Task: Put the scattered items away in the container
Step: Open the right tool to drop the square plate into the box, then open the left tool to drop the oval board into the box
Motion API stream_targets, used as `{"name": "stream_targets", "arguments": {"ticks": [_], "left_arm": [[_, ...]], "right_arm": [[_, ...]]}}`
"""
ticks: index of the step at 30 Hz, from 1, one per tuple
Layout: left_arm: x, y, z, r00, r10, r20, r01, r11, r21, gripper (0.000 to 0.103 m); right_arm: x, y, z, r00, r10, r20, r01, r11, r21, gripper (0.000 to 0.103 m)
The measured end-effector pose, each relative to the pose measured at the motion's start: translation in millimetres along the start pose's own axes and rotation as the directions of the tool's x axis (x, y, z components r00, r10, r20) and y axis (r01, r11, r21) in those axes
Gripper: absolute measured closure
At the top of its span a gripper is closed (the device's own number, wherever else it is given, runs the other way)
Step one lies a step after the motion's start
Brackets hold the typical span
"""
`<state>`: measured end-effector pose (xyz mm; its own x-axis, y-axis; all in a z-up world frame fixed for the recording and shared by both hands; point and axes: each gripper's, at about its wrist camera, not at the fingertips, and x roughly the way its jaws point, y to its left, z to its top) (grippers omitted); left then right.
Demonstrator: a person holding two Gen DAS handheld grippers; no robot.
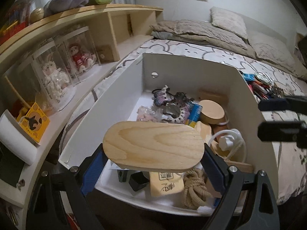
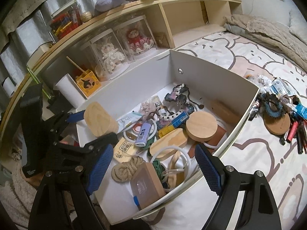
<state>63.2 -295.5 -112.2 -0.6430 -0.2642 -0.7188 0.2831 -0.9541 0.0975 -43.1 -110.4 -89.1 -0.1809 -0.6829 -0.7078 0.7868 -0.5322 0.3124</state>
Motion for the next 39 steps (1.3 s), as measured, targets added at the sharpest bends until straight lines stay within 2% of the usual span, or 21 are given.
{"name": "stream_targets", "arguments": {"ticks": [6, 10, 16, 18, 20, 39], "left_arm": [[-0.7, -9.1, -2.8, 0.999, -0.034, -0.037, 0.035, 0.998, 0.045, 0.009], [-0.6, -11.8, -6.8, 0.996, -0.063, -0.058, 0.066, 0.997, 0.041, 0.009], [-2.1, -13.9, -6.3, 0.997, -0.050, -0.061, 0.052, 0.998, 0.032, 0.009], [-2.1, -11.8, -5.0, 0.998, -0.029, -0.048, 0.030, 0.999, 0.024, 0.000], [-4.0, -9.6, -3.7, 0.999, -0.011, -0.032, 0.012, 1.000, 0.017, 0.000], [-15.8, -13.4, -5.8, 1.000, -0.013, -0.011, 0.013, 1.000, 0.010, 0.000]], "right_arm": [[-4.2, -0.8, 2.1, 1.000, 0.006, 0.020, -0.006, 1.000, 0.013, 0.016], [-7.2, -1.9, 0.3, 1.000, 0.001, 0.022, -0.002, 1.000, 0.016, 0.016], [-11.0, -3.2, 0.7, 1.000, 0.006, 0.030, -0.006, 1.000, 0.022, 0.016], [-11.8, -1.9, 0.6, 0.999, 0.008, 0.031, -0.009, 1.000, 0.018, 0.016], [-12.6, -1.0, 0.2, 0.999, 0.010, 0.033, -0.011, 1.000, 0.015, 0.016], [-14.9, 2.8, -1.7, 0.999, 0.017, 0.040, -0.018, 1.000, 0.020, 0.016]]}}
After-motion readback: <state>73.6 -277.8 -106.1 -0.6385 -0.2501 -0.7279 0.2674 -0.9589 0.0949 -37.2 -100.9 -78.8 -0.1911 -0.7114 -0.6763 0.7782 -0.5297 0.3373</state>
